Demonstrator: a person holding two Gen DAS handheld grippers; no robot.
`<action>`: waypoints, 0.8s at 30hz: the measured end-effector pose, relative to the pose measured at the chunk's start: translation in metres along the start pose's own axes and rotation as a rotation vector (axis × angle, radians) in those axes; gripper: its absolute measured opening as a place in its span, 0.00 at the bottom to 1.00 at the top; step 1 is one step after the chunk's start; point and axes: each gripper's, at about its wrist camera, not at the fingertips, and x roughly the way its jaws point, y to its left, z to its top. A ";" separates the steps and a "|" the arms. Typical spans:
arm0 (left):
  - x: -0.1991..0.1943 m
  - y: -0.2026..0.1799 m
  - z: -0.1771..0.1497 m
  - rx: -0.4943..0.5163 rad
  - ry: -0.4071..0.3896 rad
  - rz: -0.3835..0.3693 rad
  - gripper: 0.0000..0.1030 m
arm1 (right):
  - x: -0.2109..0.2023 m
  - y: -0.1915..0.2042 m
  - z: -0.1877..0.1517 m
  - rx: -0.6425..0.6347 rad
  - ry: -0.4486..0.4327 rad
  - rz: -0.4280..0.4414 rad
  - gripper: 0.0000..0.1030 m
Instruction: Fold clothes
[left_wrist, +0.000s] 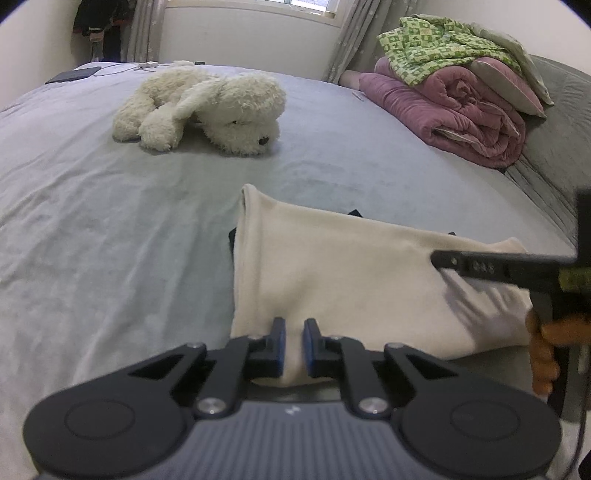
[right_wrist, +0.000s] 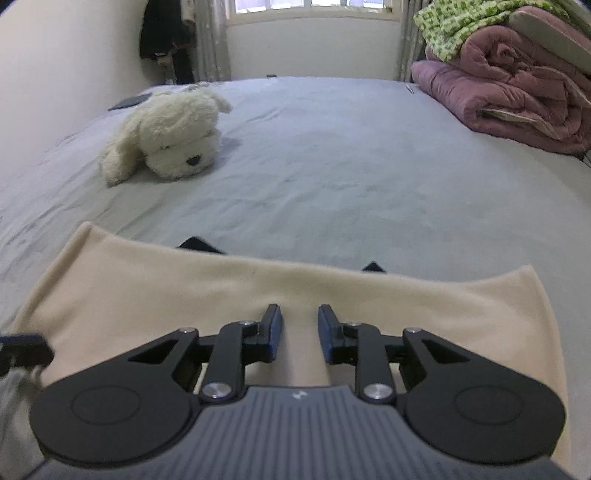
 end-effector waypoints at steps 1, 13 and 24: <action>0.000 0.000 0.000 -0.001 0.000 -0.001 0.11 | 0.004 -0.001 0.004 0.002 0.010 -0.006 0.26; -0.005 0.016 0.006 -0.062 -0.064 -0.036 0.10 | 0.005 0.014 0.013 0.027 -0.060 -0.007 0.24; -0.001 0.019 0.005 -0.031 -0.105 -0.024 0.09 | -0.037 0.004 -0.022 -0.059 -0.081 -0.005 0.28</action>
